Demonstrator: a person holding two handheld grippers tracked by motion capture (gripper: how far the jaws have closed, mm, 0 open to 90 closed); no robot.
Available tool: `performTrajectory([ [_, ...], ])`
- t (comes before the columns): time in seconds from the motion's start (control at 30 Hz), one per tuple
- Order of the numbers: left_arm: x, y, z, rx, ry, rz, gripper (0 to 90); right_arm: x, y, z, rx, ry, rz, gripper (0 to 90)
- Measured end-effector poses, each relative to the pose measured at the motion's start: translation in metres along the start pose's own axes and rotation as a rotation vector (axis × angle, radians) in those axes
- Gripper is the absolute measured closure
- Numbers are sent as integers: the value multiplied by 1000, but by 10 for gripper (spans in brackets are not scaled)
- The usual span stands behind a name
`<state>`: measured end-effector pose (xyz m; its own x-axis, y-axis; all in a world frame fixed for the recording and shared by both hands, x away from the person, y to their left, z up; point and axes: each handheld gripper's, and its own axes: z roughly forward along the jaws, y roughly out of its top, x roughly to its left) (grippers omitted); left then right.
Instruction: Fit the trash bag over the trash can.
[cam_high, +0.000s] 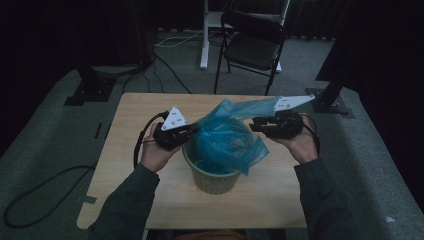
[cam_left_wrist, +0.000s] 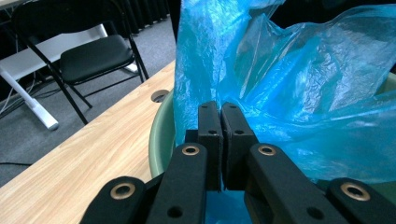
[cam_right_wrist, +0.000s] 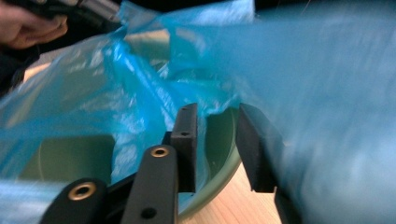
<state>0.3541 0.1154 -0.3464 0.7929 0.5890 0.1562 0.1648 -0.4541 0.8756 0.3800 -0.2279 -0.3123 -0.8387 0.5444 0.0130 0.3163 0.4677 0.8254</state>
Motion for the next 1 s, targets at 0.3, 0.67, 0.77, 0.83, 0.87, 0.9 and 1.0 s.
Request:
performTrajectory([
  [0.3, -2, -1, 0, -2, -5, 6, 860, -5, 5, 19, 13, -24, 29, 614],
  [0.67, 0, -2, 1, 1, 6, 0, 857, -12, 20, 54, 107, -8, -1, 558],
  [0.77, 4, -5, 0, 11, 19, -7, 857, -15, 16, 60, 153, -10, 1, 758],
  [0.83, 7, -7, 0, 19, 34, -12, 857, -16, 14, 59, 150, -17, 6, 859],
  [0.87, 8, -9, 0, 21, 38, -19, 857, -16, 13, 58, 151, -20, 6, 892],
  [0.9, 10, -10, 0, 25, 43, -22, 857, -17, 12, 57, 153, -26, 9, 900],
  [1.0, 14, -15, 0, 31, 53, -41, 857, -20, 9, 54, 160, -41, 14, 900],
])
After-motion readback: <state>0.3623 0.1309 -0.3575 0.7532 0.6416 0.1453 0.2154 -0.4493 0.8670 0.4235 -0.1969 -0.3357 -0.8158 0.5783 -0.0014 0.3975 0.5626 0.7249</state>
